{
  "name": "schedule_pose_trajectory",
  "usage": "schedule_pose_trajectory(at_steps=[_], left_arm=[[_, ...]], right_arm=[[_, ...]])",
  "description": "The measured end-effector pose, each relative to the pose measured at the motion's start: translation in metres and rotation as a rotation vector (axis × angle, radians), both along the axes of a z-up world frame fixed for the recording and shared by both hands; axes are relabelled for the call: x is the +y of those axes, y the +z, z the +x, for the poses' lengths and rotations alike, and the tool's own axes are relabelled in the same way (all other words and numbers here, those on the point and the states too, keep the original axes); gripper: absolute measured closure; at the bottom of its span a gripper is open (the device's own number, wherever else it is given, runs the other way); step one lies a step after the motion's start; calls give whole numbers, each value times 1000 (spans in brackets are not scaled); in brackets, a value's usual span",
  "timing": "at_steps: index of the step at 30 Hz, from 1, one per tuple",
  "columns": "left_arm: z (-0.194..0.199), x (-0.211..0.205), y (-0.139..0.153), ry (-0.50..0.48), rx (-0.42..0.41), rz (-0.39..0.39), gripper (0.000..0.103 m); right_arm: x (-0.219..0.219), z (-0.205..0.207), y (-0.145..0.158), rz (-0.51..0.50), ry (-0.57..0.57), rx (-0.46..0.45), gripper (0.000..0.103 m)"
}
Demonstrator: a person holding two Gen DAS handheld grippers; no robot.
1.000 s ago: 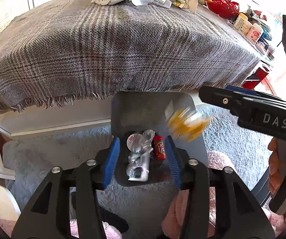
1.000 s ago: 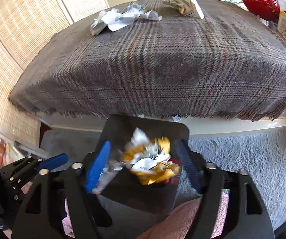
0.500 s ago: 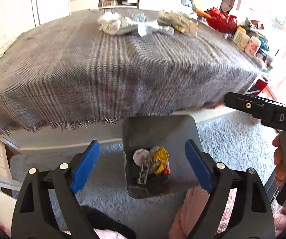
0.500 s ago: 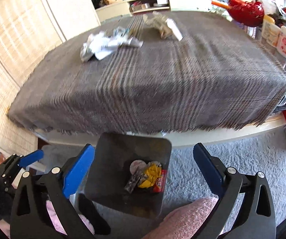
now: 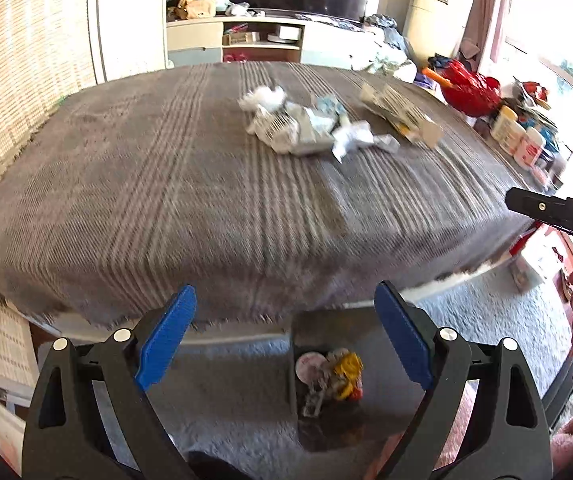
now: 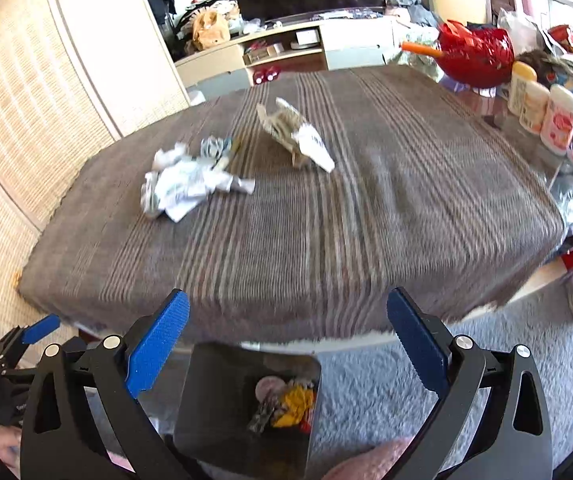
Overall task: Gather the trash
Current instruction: 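Reach both tools back over the bed toward the remaining trash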
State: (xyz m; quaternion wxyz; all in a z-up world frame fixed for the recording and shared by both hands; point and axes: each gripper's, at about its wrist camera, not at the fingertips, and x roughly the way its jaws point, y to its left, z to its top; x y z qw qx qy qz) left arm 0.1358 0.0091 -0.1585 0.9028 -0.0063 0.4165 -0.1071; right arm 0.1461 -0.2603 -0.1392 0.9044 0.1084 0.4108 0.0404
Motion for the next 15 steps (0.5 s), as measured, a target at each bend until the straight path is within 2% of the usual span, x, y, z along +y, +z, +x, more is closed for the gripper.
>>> schedule_pose_trajectory(at_steps=[8, 15], left_arm=[[39, 5, 16, 56, -25, -31, 17], [74, -6, 16, 59, -17, -32, 17]], right_arm=[[-4, 39, 11, 0, 0, -34, 3], [-5, 72, 9, -1, 28, -36, 4]])
